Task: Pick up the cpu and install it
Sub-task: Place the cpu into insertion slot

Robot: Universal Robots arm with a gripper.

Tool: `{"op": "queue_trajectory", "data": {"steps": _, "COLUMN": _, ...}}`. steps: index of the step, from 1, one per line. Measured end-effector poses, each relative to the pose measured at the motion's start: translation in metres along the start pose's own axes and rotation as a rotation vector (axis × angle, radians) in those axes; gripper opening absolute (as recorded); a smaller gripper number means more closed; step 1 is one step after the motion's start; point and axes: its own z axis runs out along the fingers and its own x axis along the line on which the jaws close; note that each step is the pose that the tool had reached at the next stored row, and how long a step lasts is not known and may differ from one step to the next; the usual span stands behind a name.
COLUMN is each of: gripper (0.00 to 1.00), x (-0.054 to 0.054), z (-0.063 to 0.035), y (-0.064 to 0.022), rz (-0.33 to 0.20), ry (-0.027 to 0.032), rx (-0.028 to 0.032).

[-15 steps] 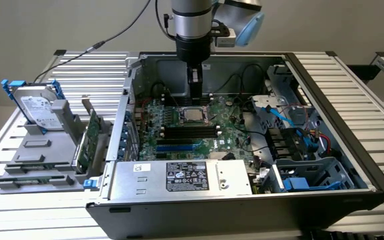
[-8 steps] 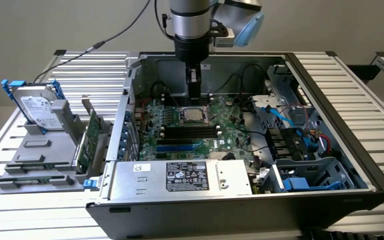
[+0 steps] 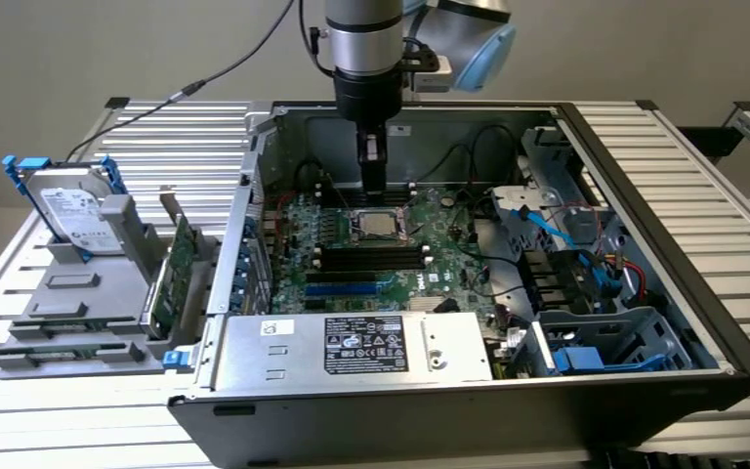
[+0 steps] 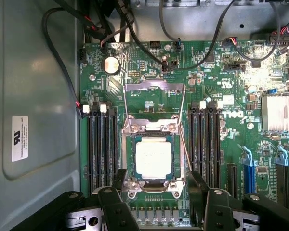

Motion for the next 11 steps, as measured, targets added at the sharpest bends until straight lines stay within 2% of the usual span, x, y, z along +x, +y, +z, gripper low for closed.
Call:
{"op": "queue_trajectory", "data": {"steps": 8, "gripper": 0.62, "x": -0.0001, "z": 0.0001, "y": -0.0026, "rz": 0.0, "ry": -0.0001, "rx": 0.0001}}
{"op": "queue_trajectory", "data": {"steps": 11, "gripper": 0.62, "x": 0.0001, "z": 0.0006, "y": 0.0009, "rz": 0.0, "ry": 0.0001, "rx": 0.0}}
